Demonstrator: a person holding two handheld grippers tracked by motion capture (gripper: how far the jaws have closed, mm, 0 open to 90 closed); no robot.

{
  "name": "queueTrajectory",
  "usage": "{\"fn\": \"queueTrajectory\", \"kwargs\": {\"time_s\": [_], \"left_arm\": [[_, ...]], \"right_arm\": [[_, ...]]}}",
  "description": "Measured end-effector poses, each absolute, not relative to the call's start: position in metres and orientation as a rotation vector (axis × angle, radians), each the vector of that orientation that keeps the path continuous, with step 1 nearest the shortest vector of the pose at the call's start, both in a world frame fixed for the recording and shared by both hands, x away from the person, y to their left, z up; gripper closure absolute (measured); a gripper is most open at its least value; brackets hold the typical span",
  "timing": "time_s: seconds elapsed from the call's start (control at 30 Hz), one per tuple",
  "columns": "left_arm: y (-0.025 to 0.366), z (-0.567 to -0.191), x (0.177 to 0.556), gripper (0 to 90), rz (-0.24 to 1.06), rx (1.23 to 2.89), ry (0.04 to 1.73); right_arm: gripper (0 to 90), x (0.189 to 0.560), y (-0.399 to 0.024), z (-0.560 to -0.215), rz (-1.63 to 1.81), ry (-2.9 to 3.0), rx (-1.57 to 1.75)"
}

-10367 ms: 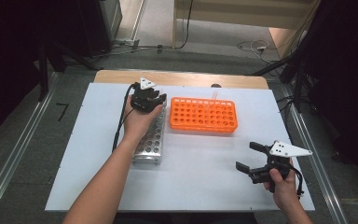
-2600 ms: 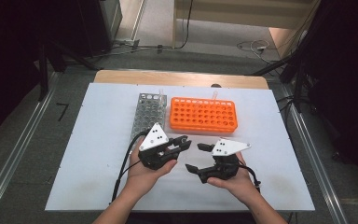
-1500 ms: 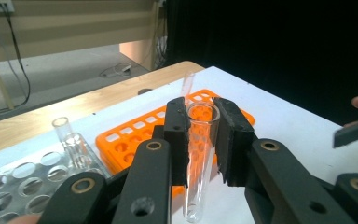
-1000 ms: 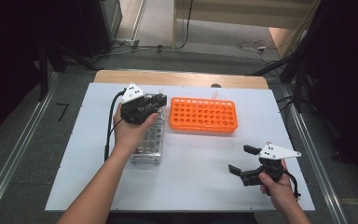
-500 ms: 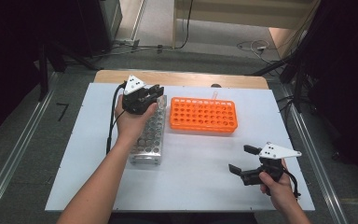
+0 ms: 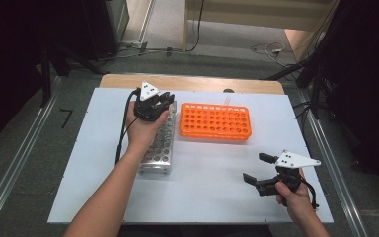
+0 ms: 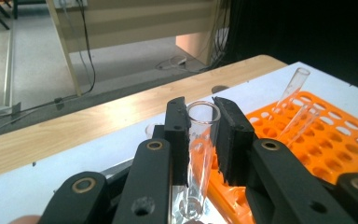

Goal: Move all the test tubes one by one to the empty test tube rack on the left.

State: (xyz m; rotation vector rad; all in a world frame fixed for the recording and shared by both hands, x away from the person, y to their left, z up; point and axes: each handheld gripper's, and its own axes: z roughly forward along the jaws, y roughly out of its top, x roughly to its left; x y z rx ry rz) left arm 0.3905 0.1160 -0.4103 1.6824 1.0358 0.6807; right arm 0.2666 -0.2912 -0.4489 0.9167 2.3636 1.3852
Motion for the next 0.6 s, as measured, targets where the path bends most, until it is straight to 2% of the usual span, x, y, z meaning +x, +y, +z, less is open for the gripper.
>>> {"fn": "queueTrajectory", "kwargs": {"time_s": [0.23, 0.6], "left_arm": [[0.11, -0.418, 0.391, 75.8, 0.687, 1.736, 1.053], [0.11, -0.428, 0.393, 75.2, 0.63, 1.8, 1.106]], "right_arm": [[2.8, 0.267, -0.291, -0.449, 1.385, 2.367, 0.913], [2.9, 0.267, -0.289, -0.45, 1.382, 2.371, 0.914]]}}
